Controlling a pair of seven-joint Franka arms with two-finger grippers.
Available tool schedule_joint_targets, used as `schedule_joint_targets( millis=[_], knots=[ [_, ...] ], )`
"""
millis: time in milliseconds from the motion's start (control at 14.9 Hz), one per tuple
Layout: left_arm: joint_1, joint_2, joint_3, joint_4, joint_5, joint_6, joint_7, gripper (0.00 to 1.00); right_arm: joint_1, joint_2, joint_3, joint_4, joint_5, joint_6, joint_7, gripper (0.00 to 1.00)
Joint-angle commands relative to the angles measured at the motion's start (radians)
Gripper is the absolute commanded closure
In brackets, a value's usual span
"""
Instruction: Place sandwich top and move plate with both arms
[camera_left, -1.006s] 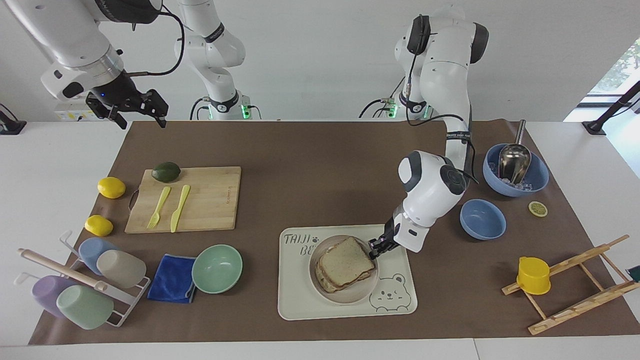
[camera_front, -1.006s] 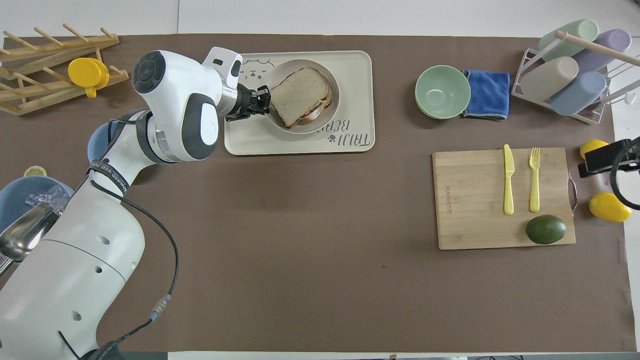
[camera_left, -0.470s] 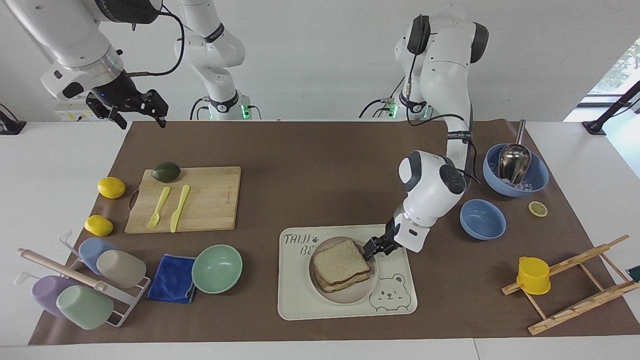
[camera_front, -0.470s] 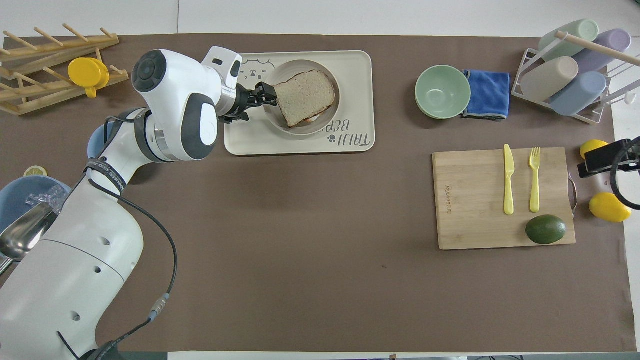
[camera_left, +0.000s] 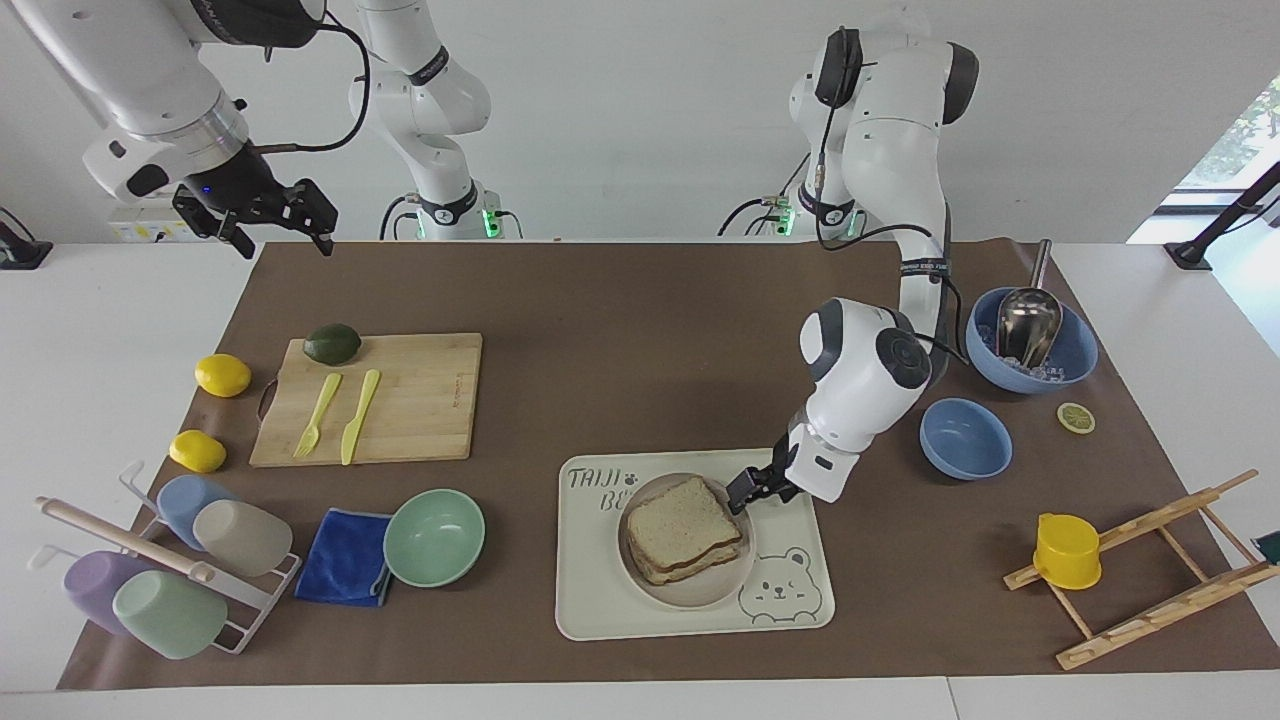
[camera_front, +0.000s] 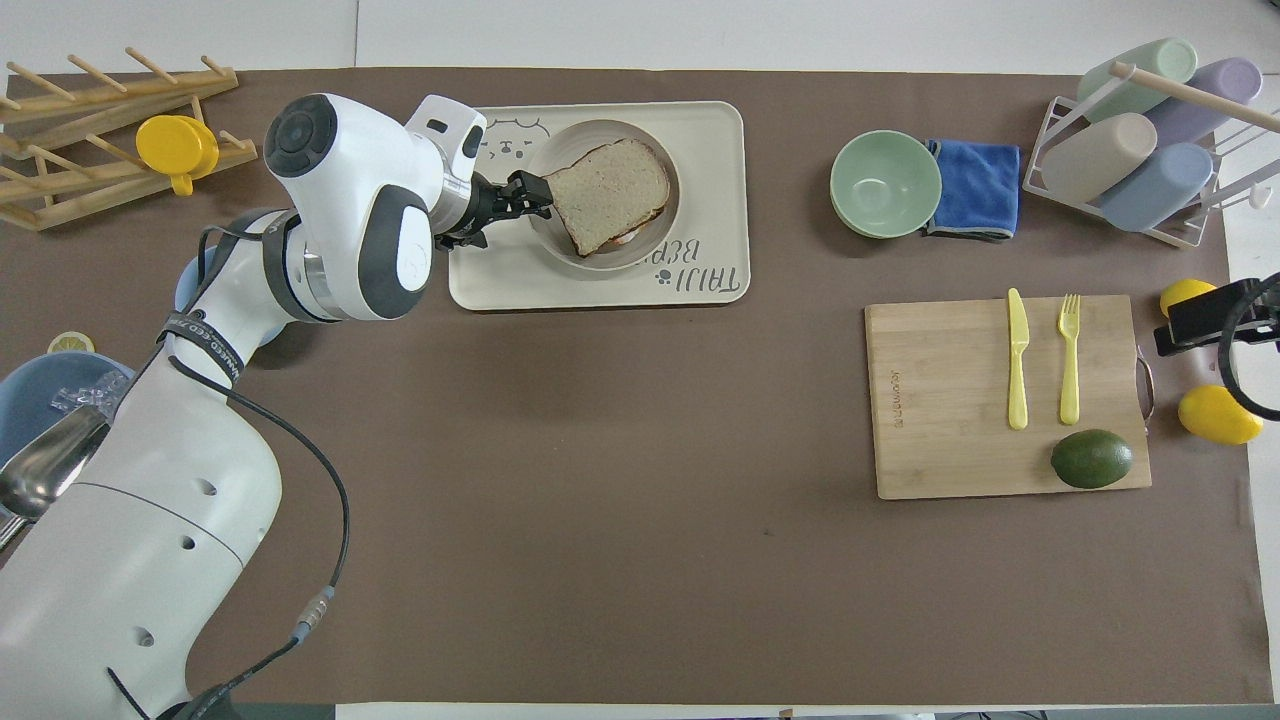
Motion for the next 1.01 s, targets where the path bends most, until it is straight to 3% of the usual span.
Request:
schedule_joint_targets(
  millis=[0, 335, 939],
  knots=[
    [0.022, -0.032, 0.006, -0.014, 0.014, -0.07, 0.046, 0.0, -0.009, -0.014, 0.007, -0.011, 0.002, -0.01, -0.029, 0.0],
    [0.037, -0.094, 0.017, -0.016, 0.031, -0.166, 0.05, 0.0, -0.009, -0.014, 0.007, -0.011, 0.002, -0.01, -0.029, 0.0],
    [0.055, -0.316, 0.089, -0.014, 0.281, -0.501, 0.053, 0.0, -0.007, -0.014, 0.007, -0.012, 0.002, -0.012, -0.029, 0.0]
  ],
)
